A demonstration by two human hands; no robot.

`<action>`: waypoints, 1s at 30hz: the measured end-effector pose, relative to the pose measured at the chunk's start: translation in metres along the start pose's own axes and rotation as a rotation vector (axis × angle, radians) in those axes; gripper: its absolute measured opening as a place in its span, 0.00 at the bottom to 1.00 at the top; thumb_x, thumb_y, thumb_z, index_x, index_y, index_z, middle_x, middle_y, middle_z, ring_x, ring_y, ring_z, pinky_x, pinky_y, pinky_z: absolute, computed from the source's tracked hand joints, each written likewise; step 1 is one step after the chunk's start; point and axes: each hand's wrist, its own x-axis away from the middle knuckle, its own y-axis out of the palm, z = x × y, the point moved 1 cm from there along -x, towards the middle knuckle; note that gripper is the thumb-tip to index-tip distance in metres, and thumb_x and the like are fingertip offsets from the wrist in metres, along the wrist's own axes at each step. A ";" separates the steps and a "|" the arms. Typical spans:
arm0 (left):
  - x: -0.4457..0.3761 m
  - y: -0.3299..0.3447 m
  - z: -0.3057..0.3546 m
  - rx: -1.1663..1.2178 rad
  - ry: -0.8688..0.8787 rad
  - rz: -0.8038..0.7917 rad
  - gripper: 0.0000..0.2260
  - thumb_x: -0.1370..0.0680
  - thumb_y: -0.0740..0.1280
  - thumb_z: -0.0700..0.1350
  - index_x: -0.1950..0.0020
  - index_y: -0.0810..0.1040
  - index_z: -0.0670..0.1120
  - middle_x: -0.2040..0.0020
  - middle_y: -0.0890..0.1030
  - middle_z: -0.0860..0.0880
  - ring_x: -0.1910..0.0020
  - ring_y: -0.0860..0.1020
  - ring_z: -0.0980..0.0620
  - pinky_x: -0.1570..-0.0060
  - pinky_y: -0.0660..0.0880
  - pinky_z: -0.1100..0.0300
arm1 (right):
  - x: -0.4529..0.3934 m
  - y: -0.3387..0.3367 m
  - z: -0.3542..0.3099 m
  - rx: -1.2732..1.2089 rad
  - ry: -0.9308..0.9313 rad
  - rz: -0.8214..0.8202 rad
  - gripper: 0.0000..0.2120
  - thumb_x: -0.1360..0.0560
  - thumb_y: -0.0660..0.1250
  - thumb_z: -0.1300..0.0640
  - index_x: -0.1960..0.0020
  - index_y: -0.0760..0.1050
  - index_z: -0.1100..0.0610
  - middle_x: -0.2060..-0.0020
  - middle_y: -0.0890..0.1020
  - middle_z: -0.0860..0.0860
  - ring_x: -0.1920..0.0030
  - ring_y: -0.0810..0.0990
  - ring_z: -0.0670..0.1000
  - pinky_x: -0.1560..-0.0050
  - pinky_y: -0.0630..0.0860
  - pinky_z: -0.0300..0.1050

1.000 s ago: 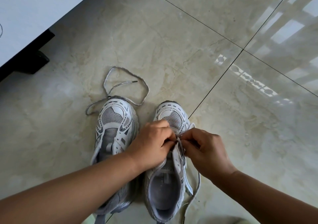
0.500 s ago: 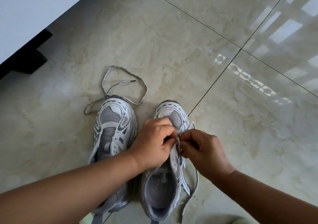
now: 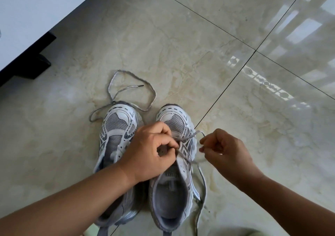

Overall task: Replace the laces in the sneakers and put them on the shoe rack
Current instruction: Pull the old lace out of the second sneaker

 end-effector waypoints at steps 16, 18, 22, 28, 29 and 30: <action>-0.010 -0.014 0.001 -0.202 -0.460 -0.050 0.12 0.31 0.73 0.48 0.71 0.73 0.55 0.68 0.76 0.58 0.60 0.78 0.54 0.57 0.74 0.59 | 0.005 0.030 -0.040 0.275 -0.106 -0.083 0.11 0.34 0.69 0.46 0.59 0.70 0.50 0.71 0.73 0.45 0.68 0.71 0.44 0.68 0.65 0.37; -0.012 -0.014 0.003 -0.230 -0.423 -0.079 0.11 0.30 0.71 0.47 0.71 0.73 0.54 0.69 0.73 0.58 0.60 0.78 0.53 0.58 0.73 0.59 | 0.006 0.030 -0.042 0.301 -0.087 -0.082 0.09 0.33 0.68 0.48 0.59 0.71 0.50 0.70 0.75 0.45 0.67 0.73 0.46 0.67 0.67 0.38; -0.014 -0.014 0.007 -0.251 -0.378 -0.105 0.11 0.30 0.71 0.50 0.70 0.72 0.53 0.68 0.72 0.57 0.59 0.78 0.52 0.56 0.74 0.57 | 0.009 0.028 -0.046 0.432 -0.079 -0.078 0.10 0.31 0.65 0.46 0.57 0.68 0.50 0.66 0.74 0.46 0.62 0.74 0.49 0.64 0.68 0.42; -0.014 -0.002 0.014 -0.322 -0.335 -0.081 0.06 0.28 0.68 0.50 0.64 0.75 0.52 0.61 0.75 0.55 0.57 0.77 0.53 0.60 0.70 0.61 | 0.009 0.027 -0.046 0.439 -0.113 -0.107 0.07 0.30 0.63 0.51 0.58 0.67 0.52 0.68 0.71 0.46 0.65 0.69 0.49 0.69 0.62 0.38; -0.015 -0.002 0.012 -0.302 -0.329 -0.096 0.05 0.28 0.68 0.49 0.63 0.77 0.51 0.61 0.76 0.54 0.58 0.77 0.53 0.61 0.70 0.61 | 0.009 0.026 -0.045 0.434 -0.125 -0.112 0.05 0.30 0.63 0.52 0.58 0.68 0.53 0.68 0.72 0.46 0.65 0.70 0.49 0.69 0.63 0.39; -0.016 -0.003 0.010 -0.274 -0.327 -0.098 0.04 0.28 0.68 0.49 0.62 0.77 0.50 0.61 0.78 0.53 0.59 0.77 0.53 0.61 0.70 0.61 | 0.008 0.023 -0.044 0.425 -0.138 -0.114 0.04 0.30 0.64 0.54 0.58 0.70 0.53 0.68 0.73 0.47 0.65 0.71 0.50 0.68 0.64 0.38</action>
